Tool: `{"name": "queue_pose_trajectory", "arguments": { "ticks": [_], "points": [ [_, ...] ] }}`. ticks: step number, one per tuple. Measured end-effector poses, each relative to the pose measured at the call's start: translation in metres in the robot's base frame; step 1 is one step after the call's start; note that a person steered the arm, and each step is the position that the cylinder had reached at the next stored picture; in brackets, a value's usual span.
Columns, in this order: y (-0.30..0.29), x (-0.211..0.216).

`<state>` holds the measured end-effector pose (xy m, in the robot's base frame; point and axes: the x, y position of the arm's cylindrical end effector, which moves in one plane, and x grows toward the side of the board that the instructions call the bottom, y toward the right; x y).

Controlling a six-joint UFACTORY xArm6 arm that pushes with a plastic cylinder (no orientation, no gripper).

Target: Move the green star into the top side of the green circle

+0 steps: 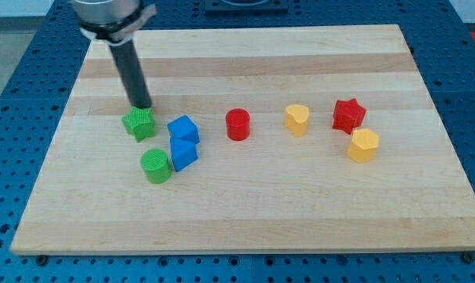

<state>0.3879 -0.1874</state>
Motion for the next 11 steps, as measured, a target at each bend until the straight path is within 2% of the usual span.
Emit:
{"name": "queue_pose_trajectory", "arguments": {
  "ticks": [1, 3, 4, 5, 6, 9, 10, 11],
  "points": [
    [-0.026, 0.016],
    [0.012, 0.055],
    [-0.008, 0.028],
    [0.009, 0.004],
    [0.036, 0.004],
    [0.037, 0.063],
    [0.037, 0.065],
    [0.04, 0.027]
  ]
}}
